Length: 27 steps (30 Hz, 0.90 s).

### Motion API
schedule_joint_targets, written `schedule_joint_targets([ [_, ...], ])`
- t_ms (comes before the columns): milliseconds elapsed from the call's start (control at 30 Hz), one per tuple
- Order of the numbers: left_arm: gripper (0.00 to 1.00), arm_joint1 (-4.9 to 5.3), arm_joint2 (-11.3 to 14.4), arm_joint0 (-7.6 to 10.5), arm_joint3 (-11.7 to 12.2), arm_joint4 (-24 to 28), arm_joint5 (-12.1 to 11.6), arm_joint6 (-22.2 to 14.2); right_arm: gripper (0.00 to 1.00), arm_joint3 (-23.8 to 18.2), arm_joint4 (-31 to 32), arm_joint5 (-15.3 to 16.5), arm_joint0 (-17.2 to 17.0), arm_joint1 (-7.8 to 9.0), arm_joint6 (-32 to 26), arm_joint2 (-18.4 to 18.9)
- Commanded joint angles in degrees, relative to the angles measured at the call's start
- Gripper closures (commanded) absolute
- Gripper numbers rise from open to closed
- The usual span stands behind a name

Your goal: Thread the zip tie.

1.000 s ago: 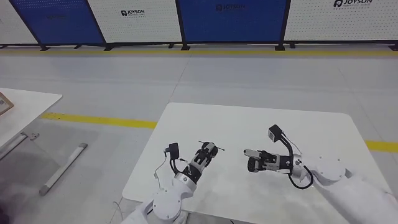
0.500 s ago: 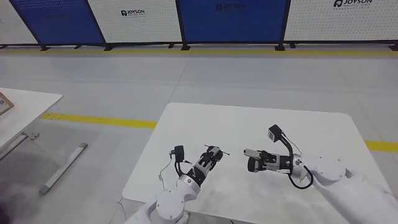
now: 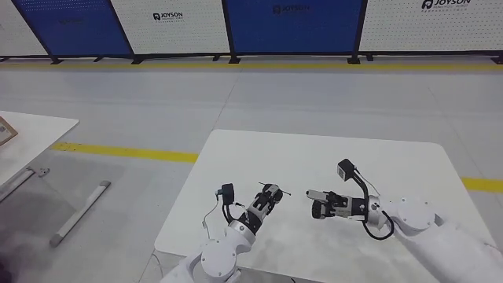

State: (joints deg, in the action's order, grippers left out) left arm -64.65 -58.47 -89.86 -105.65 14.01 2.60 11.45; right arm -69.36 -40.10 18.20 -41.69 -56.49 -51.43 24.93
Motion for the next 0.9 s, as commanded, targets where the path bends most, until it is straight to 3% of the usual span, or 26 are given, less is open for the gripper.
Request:
schedule_joint_targets([
  [0,1.00,0.00,0.00,0.00,0.00,0.00,0.00,0.00,0.00,0.55,0.98,-0.51,0.37,-0.61,-0.85,0.03],
  [167,1.00,0.00,0.00,0.00,0.00,0.00,0.00,0.00,0.00,3.62,1.36,0.26,1.88,-3.30,-2.18,-0.57],
  [267,1.00,0.00,0.00,0.00,0.00,0.00,0.00,0.00,0.00,6.57,1.41,-0.50,2.60,-5.66,-0.73,-1.68],
  [400,1.00,0.00,0.00,0.00,0.00,0.00,0.00,0.00,0.00,9.68,1.41,1.17,2.91,-8.54,-0.42,-2.98],
  [867,1.00,0.00,0.00,0.00,0.00,0.00,0.00,0.00,0.00,9.13,1.64,1.18,1.91,-8.64,0.05,-2.30],
])
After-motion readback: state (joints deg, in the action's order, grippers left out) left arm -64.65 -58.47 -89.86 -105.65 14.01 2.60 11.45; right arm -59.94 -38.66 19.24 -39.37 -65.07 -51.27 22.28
